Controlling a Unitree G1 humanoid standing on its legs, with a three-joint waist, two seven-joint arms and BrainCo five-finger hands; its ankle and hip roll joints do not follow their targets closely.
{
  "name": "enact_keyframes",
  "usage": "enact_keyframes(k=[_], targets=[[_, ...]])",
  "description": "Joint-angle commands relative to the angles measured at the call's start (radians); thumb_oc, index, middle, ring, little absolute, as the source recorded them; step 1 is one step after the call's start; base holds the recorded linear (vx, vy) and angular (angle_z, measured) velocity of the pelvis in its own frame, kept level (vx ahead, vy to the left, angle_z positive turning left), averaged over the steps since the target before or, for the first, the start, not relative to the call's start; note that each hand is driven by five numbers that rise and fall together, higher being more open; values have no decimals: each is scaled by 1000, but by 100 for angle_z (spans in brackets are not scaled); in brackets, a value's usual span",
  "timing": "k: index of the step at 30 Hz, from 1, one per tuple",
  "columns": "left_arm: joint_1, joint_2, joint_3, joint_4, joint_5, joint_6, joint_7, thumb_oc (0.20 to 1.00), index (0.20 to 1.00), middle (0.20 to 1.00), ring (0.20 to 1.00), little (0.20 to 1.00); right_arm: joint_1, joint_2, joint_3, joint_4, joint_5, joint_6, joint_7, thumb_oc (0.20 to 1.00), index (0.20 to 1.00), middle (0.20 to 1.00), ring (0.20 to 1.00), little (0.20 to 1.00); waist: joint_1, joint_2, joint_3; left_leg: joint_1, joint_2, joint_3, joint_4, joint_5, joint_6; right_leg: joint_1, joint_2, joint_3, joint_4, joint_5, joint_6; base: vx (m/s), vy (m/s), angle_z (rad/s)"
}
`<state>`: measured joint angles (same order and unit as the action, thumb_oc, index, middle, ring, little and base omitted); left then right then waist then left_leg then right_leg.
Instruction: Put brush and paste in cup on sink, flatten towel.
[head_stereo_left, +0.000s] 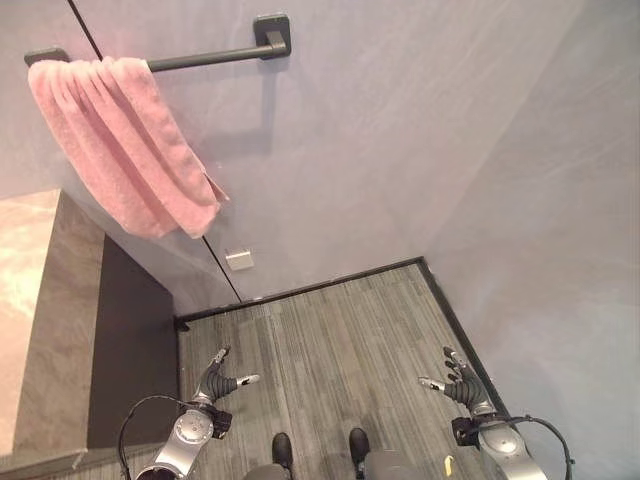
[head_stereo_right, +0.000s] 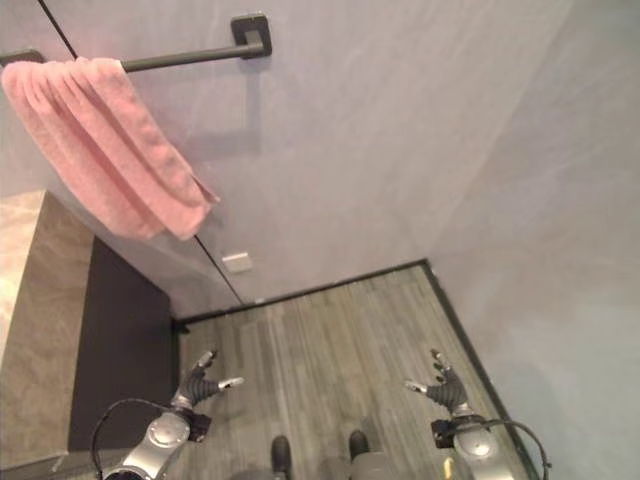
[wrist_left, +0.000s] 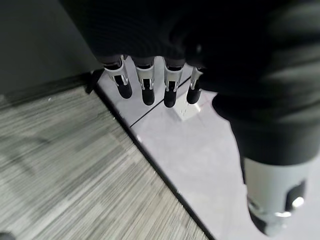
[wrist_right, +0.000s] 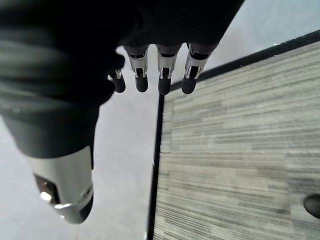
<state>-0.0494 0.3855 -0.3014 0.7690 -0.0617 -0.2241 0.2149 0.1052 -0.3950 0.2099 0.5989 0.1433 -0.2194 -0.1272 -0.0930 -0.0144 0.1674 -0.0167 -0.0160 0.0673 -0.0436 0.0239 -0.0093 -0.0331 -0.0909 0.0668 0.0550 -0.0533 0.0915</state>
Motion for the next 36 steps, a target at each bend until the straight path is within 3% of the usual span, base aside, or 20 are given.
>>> enact_keyframes(k=[1,6,7,9,11,12,13,14,16,20,22,25,26,28,29,31,33,34,35,36], targets=[[10,22,33,-42,11,-54,17,1000,1000,1000,1000,1000,-37,1,8,-33,-13,-30,-18,1000,1000,1000,1000,1000,17,-31,-58,-57,-12,-4,120,-61,3,11,-22,70,60,12,74,56,145,-5],[27,31,35,-85,22,-52,12,1000,1000,1000,1000,1000,-50,6,9,-33,-23,-26,-20,1000,1000,1000,1000,1000,25,-22,-52,-39,-32,2,122,-79,27,-26,-42,79,163,33,91,69,185,-5],[29,33,33,-91,28,-48,7,1000,1000,1000,1000,1000,-51,9,7,-40,-25,-25,-20,1000,1000,1000,1000,1000,17,-21,-39,-17,-38,-4,114,-80,39,-67,-46,86,267,92,86,51,177,-20],[29,34,30,-92,31,-46,4,1000,1000,1000,1000,1000,-50,10,7,-47,-29,-26,-21,1000,1000,1000,1000,1000,12,-20,-27,-5,-38,-11,106,-77,45,-95,-39,88,341,125,75,32,150,-15],[30,35,27,-106,36,-35,-3,1000,1000,1000,1000,1000,-45,11,5,-53,-29,-27,-22,1000,1000,1000,1000,1000,3,-17,-2,10,-36,-27,111,-83,52,-150,7,74,452,128,60,85,181,5],[26,35,18,-104,42,-33,-13,1000,1000,1000,1000,1000,-38,9,2,-53,-25,-29,-22,1000,1000,1000,1000,1000,-13,-22,3,29,-51,-60,113,-91,54,-195,77,68,458,91,53,115,115,11],[26,35,18,-104,42,-33,-13,1000,1000,1000,1000,1000,-38,9,2,-53,-25,-29,-22,1000,1000,1000,1000,1000,-16,-23,5,30,-53,-63,114,-93,54,-194,75,65,462,87,52,134,108,35],[25,33,27,-101,36,-32,-8,1000,1000,1000,1000,1000,-40,9,5,-60,-29,-27,-20,1000,1000,1000,1000,1000,-1,-30,5,46,-57,-36,108,-100,56,-216,47,-46,424,82,44,93,56,46],[29,33,30,-119,33,-33,-14,1000,1000,1000,1000,1000,-38,-1,2,-65,-30,-29,-16,1000,1000,1000,1000,1000,-21,-27,9,71,-60,-51,92,-111,54,-244,73,-82,373,58,40,167,37,21],[19,20,31,-101,28,-33,-13,1000,1000,1000,1000,1000,-43,-12,2,-48,-27,-27,-26,1000,1000,1000,1000,1000,-35,-44,4,104,-89,-88,101,-145,49,-245,107,-51,205,89,44,224,-37,17],[13,15,22,-87,25,-33,-12,1000,1000,1000,1000,1000,-33,-18,3,-49,-17,-27,-25,1000,1000,1000,1000,1000,-39,-54,-17,104,-88,-117,131,-156,36,-206,136,12,188,76,32,263,-122,41],[-1,0,16,-66,16,-29,-7,1000,1000,1000,1000,1000,-27,-27,1,-55,-15,-25,-25,1000,1000,1000,1000,1000,-35,-57,-42,111,-73,-130,145,-150,12,-163,146,7,145,69,15,278,-156,42],[-8,-7,9,-63,18,-28,-12,1000,1000,1000,1000,1000,-17,-39,-9,-68,-5,-27,-25,1000,1000,1000,1000,1000,-45,-54,-50,93,-67,-130,229,-117,-19,-118,148,-1,98,69,2,253,-139,27],[-8,-7,9,-63,18,-28,-12,1000,1000,1000,1000,1000,-16,-40,-9,-68,-4,-27,-24,1000,1000,1000,1000,1000,-47,-53,-50,89,-66,-132,236,-120,-20,-116,149,-4,95,70,2,117,-67,42],[-22,-7,4,-53,19,-29,-15,1000,1000,1000,1000,1000,-23,-49,-7,-69,-4,-27,-26,1000,1000,1000,1000,1000,-43,-60,-37,22,-75,-131,404,-61,-58,-84,137,-6,71,76,-13,86,-53,27],[-33,-7,3,-42,16,-29,-5,1000,1000,1000,1000,1000,-32,-54,6,-62,-3,-25,-27,1000,1000,1000,1000,1000,-30,-68,-20,-44,-79,-115,496,-41,-68,-58,124,-1,48,79,-21,136,-64,12],[-43,-5,3,-18,8,-32,1,1000,1000,1000,1000,1000,-34,-59,19,-62,-41,-18,-39,1000,1000,1000,1000,1000,-19,-82,-24,-95,31,-42,296,-82,-39,-21,79,1,10,62,-2,220,26,0],[-43,-5,3,-17,8,-33,1,1000,1000,1000,1000,1000,-33,-59,20,-62,-41,-18,-39,1000,1000,1000,1000,1000,-17,-83,-22,-86,30,-39,286,-80,-38,-16,78,3,9,60,-2,266,176,6],[-46,0,-4,-13,12,-35,9,1000,1000,1000,1000,1000,-32,-65,27,-60,-66,-16,-46,1000,1000,1000,1000,1000,-8,-61,-22,-120,106,-57,131,18,-62,-8,71,11,10,40,9,138,123,6],[-46,-1,-4,-12,12,-35,10,1000,1000,1000,1000,1000,-32,-65,27,-60,-66,-16,-47,1000,1000,1000,1000,1000,-9,-61,-23,-113,106,-57,116,26,-63,-9,71,9,13,37,8,281,262,-11]])
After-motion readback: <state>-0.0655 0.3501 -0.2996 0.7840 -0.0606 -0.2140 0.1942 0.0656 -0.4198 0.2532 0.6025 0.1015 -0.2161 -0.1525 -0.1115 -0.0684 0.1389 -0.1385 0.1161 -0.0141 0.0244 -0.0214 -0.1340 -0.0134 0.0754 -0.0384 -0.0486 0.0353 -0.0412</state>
